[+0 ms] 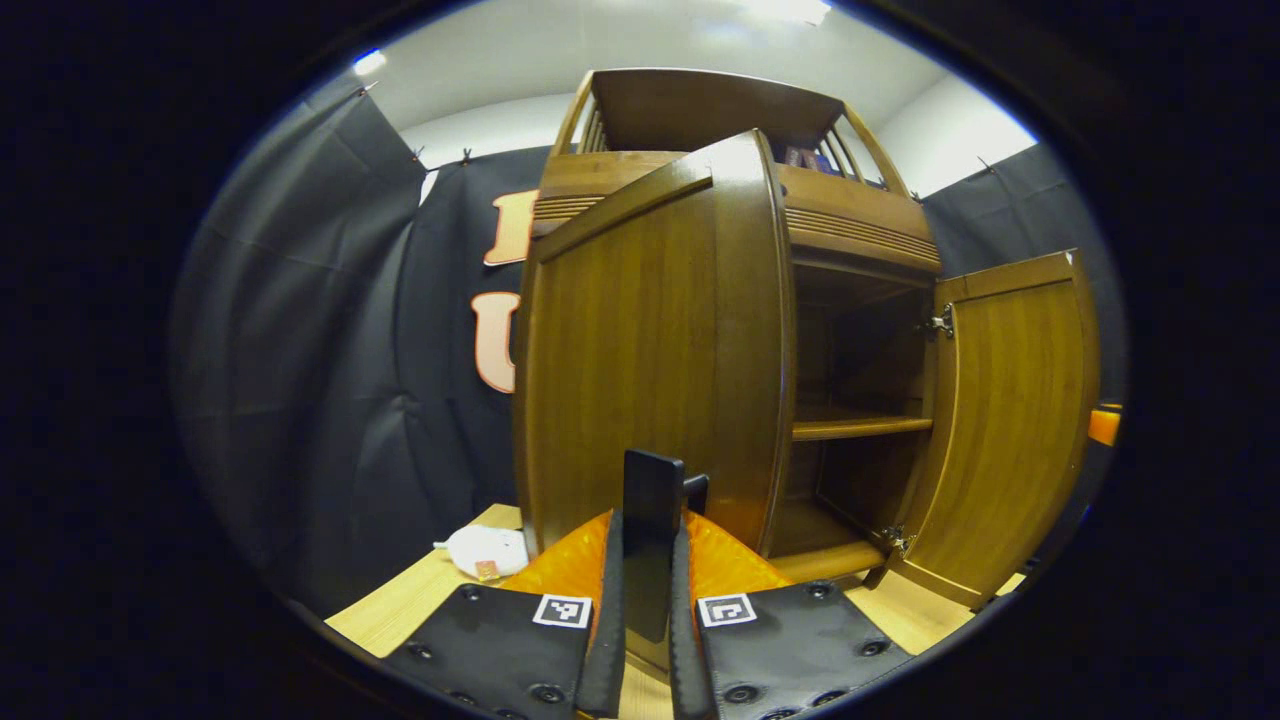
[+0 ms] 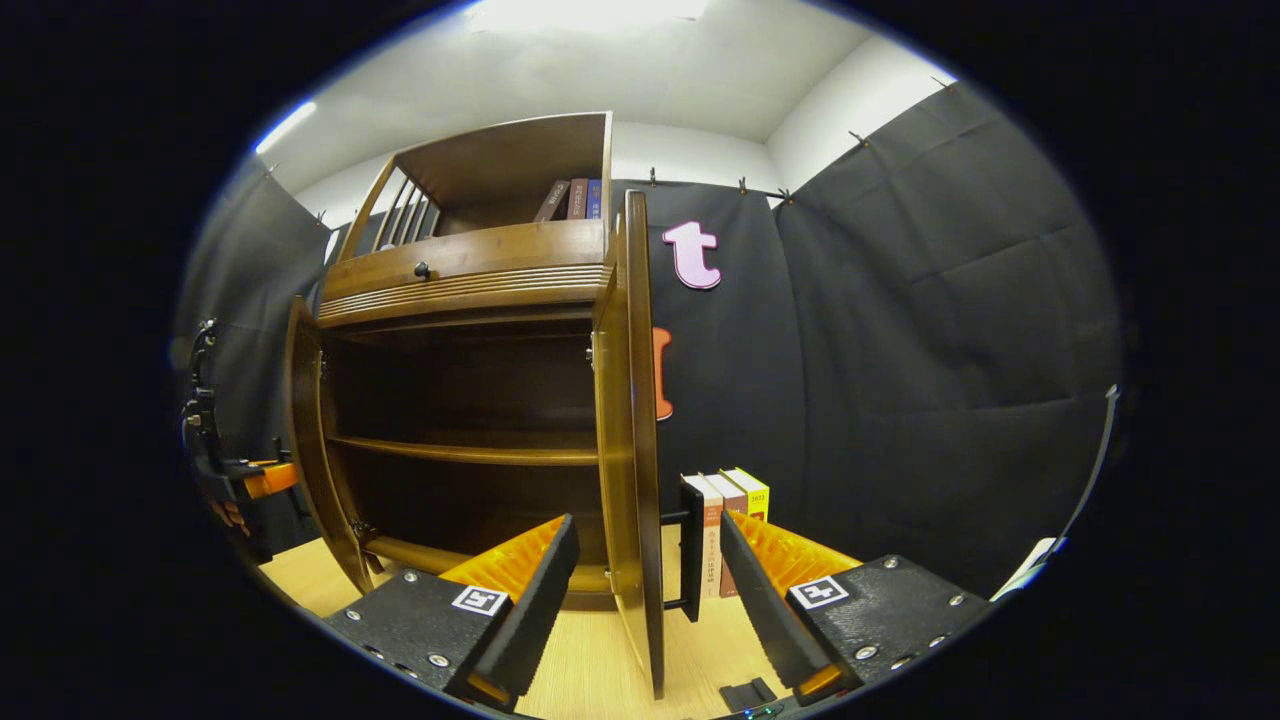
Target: Open the right door of the double-door shoe cabinet with the right hand, and open the left door with the left hand.
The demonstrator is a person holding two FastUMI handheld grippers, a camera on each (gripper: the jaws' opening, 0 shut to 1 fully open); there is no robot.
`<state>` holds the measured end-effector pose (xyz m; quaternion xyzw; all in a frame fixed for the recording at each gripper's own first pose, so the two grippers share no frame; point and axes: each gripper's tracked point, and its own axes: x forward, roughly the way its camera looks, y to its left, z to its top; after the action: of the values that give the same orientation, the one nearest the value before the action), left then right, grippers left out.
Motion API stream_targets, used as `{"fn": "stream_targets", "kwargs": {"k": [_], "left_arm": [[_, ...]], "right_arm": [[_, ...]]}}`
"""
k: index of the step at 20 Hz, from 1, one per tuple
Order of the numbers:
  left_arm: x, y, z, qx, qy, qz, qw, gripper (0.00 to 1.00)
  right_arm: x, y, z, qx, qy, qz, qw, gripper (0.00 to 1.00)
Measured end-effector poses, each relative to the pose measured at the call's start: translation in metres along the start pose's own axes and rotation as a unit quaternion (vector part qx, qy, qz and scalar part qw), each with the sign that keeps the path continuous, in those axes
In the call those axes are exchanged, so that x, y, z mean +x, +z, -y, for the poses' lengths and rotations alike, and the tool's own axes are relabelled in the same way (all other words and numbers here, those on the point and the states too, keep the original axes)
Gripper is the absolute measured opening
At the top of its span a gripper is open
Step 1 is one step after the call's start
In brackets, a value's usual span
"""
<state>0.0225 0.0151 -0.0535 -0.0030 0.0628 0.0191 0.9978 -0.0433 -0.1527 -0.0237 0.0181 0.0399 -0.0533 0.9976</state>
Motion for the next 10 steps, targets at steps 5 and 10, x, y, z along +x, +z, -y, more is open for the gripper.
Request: {"fn": "stream_targets", "kwargs": {"k": [5,10], "left_arm": [[-0.025,0.003,-0.049,0.006,0.043,0.01,0.999,0.25],[-0.038,0.007,-0.112,0.016,0.069,0.013,0.997,0.11]], "right_arm": [[0.005,0.0,-0.012,-0.005,0.01,-0.003,1.0,0.87],[0.013,0.001,-0.027,-0.006,0.023,-0.004,1.0,0.87]]}}
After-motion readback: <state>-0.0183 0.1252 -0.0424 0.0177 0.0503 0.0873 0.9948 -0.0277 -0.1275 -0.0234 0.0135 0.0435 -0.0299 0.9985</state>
